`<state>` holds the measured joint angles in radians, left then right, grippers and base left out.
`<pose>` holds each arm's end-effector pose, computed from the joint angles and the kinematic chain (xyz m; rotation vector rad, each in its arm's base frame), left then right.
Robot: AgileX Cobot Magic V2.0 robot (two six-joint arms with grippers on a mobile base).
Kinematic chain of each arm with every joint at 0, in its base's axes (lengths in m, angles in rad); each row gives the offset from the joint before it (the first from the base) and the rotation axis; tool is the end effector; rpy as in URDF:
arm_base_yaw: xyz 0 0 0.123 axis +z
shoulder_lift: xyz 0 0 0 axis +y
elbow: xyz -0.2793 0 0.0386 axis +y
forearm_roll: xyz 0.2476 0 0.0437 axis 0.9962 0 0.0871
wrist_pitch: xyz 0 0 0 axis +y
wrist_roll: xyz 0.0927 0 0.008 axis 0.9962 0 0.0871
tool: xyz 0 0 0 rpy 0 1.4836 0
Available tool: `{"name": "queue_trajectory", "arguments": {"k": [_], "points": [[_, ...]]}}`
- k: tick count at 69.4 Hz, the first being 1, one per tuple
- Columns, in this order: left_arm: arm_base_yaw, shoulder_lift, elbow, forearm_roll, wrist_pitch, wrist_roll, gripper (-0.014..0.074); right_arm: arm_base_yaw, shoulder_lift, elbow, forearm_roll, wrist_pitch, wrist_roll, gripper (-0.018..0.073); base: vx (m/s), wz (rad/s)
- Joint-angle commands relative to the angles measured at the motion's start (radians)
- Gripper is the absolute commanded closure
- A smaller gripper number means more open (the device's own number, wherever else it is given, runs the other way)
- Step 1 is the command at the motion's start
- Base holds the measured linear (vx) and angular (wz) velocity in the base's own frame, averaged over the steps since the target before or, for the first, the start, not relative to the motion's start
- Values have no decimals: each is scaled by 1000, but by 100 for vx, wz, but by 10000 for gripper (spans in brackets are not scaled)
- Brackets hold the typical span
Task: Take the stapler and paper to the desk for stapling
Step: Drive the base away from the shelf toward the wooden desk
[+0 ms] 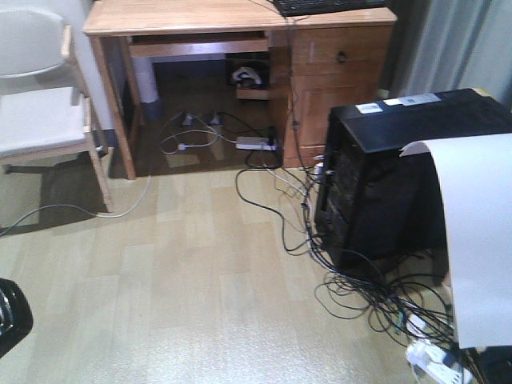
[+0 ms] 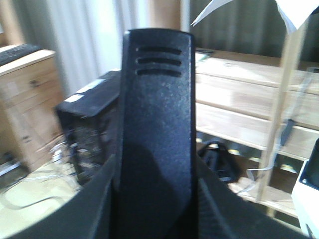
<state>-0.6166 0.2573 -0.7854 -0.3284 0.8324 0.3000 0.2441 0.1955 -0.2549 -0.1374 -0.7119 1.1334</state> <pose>0.0037 -0.0299 0.3768 0.7728 1.6195 -0.6032 0.0359 0.0175 0.3432 0.2089 0.7448 1.2463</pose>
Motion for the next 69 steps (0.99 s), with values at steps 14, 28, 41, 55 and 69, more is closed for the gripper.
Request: {"name": "queue_trajectory", "arguments": {"k": [14,28,41,55,69], "points": [[-7,13,-28,-30,-114,-1,603,-6,11,-31,-5,-41,-5,565,8,24],[-7,13,-28,-30,-114,-1,603,-6,11,-31,-5,-41,-5,565,11,19],[-7,13,-28,-30,-114,-1,603,-6,11,-31,-5,-41,-5,565,15,12],[-7,13,-28,-30,-114,-1,603,-6,11,-31,-5,-41,-5,565,20,8],[-7,13,-28,-30,-114,-1,603,-6,11,-31,-5,-42,-5,565,26,7]]}}
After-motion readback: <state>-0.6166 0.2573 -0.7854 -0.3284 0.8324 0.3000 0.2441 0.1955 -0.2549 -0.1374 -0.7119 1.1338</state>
